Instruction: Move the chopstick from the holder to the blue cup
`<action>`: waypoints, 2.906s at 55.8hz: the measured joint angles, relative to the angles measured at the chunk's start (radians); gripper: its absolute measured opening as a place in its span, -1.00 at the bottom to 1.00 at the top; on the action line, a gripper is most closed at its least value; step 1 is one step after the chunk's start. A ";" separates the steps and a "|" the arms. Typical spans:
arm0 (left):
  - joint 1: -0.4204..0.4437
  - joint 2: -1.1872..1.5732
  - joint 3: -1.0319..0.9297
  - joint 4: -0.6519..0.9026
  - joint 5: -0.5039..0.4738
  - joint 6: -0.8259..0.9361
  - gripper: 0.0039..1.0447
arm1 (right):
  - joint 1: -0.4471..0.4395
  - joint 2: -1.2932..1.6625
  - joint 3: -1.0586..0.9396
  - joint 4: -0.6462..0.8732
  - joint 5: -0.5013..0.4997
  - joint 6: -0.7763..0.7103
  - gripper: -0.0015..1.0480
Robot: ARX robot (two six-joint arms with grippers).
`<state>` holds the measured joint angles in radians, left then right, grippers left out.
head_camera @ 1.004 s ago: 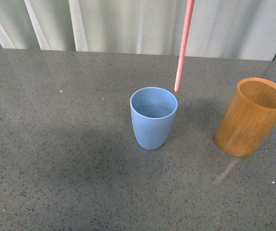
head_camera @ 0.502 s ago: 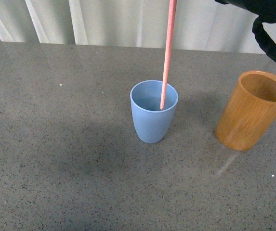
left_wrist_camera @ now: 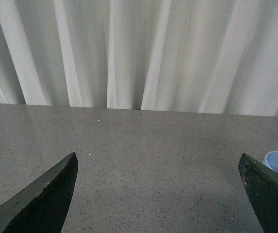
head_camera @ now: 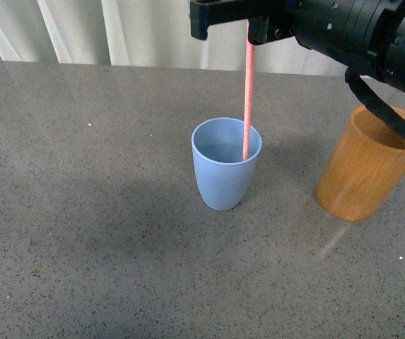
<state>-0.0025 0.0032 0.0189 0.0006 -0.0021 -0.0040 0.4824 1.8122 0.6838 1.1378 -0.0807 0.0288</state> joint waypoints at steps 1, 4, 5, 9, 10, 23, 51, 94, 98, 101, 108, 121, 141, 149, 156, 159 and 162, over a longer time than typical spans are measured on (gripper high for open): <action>0.000 0.000 0.000 0.000 0.000 0.000 0.87 | -0.003 0.005 -0.002 0.005 0.000 0.000 -0.95; 0.000 0.000 0.000 0.000 0.000 0.000 0.87 | -0.012 0.026 -0.007 0.021 0.003 -0.002 -0.95; 0.000 0.000 0.000 0.000 0.000 0.000 0.87 | -0.014 0.030 -0.008 0.025 0.007 -0.003 -0.95; 0.000 0.000 0.000 0.000 0.000 0.000 0.87 | -0.017 0.048 -0.017 0.043 0.021 -0.007 -0.95; 0.000 0.000 0.000 0.000 0.000 0.000 0.87 | -0.017 0.050 -0.019 0.044 0.023 -0.006 -0.90; 0.000 0.000 0.000 0.000 0.000 0.000 0.87 | -0.010 0.024 -0.019 0.021 0.037 0.022 0.02; 0.000 0.000 0.000 0.000 0.000 0.000 0.87 | -0.049 -0.323 -0.013 -0.211 0.064 0.026 0.81; 0.000 0.000 0.000 0.000 -0.001 0.000 0.87 | -0.901 -1.229 -0.584 -0.700 -0.306 -0.042 0.32; 0.000 0.000 0.000 0.000 0.002 0.000 0.87 | -0.847 -1.294 -0.600 -0.708 -0.273 -0.042 0.05; 0.000 0.000 0.000 0.000 0.002 0.000 0.87 | -0.816 -1.328 -0.608 -0.729 -0.237 -0.040 -0.12; 0.000 0.000 0.000 0.000 0.002 0.000 0.87 | -0.753 -1.389 -0.628 -0.778 -0.176 -0.040 -0.49; 0.000 0.000 0.000 0.000 0.002 0.000 0.87 | -0.644 -1.499 -0.660 -0.831 -0.073 -0.039 -0.98; 0.000 0.000 0.000 0.000 0.001 0.000 0.87 | -0.486 -1.689 -0.660 -1.025 0.080 -0.039 -0.98; 0.000 0.000 0.000 0.000 0.001 0.000 0.87 | -0.485 -1.807 -0.660 -1.132 0.080 -0.039 -0.98; 0.000 -0.001 0.000 0.000 0.002 0.000 0.87 | -0.485 -1.808 -0.660 -1.135 0.080 -0.039 -0.98; 0.000 -0.001 0.000 0.000 0.002 0.000 0.87 | -0.485 -1.808 -0.660 -1.136 0.080 -0.039 -0.98; 0.000 -0.002 0.000 0.000 0.002 0.000 0.87 | -0.485 -1.808 -0.660 -1.135 0.080 -0.039 -0.98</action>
<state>-0.0025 0.0017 0.0189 0.0006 -0.0006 -0.0040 -0.0029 0.0044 0.0235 0.0025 -0.0006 -0.0101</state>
